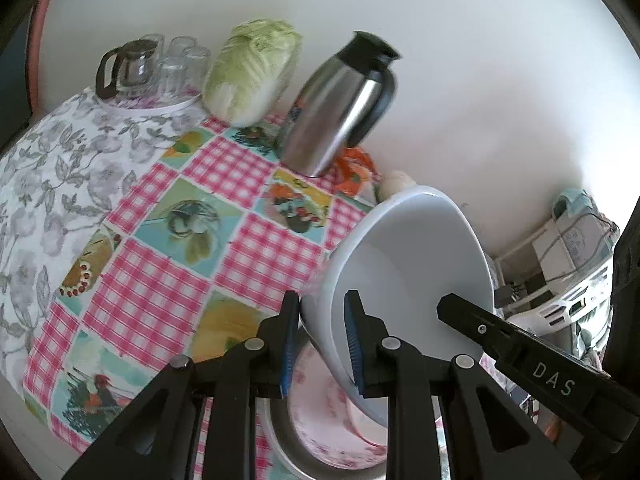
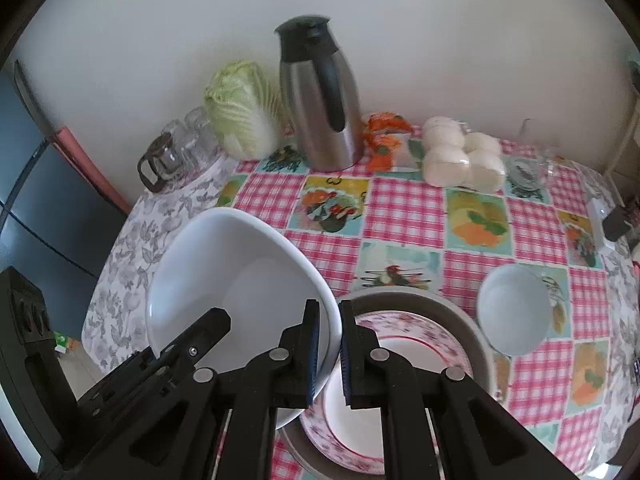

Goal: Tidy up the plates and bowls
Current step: 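Carry the white square bowl with both grippers over the red-rimmed bowl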

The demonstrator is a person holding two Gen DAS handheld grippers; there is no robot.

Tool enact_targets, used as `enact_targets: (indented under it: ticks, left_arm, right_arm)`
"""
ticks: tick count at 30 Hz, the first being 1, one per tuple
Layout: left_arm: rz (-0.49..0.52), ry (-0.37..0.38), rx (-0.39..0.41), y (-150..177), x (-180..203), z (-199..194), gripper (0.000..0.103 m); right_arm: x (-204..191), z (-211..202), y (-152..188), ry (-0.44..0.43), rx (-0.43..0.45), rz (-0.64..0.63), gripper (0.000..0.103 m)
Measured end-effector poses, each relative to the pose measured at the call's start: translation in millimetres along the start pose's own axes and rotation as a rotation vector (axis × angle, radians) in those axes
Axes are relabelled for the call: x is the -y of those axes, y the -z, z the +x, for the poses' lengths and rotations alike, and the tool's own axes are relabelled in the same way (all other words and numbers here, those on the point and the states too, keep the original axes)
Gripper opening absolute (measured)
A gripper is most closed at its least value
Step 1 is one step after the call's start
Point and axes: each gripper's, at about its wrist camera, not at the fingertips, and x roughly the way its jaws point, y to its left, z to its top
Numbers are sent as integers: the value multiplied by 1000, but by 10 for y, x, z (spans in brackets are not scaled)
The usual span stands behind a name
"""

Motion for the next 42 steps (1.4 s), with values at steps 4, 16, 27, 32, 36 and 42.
enact_targets:
  ticks: [4,16,27,32,36,42]
  left_arm:
    - [28,18,11,122,228,-78,24]
    - [108,24,-29,543,605,38,24]
    - [144,5,-95,796,544,344,24]
    - [134,-1,-124,854,471,464,24]
    - [142,-12,-133,874,480,510,24]
    - [125,-20,-132,855,441,532,24]
  right_arm:
    - [182,-237,89,-1,38,14,13]
    - [673,-419,415,13,71,65,13]
    - [988,-206,774,-51,86,202,13]
    - [1020,-139,877,-63,111,235,14]
    - [1012,-105,918,-46,128,237,14]
    - [1034,-28,941,-61,131,240,14]
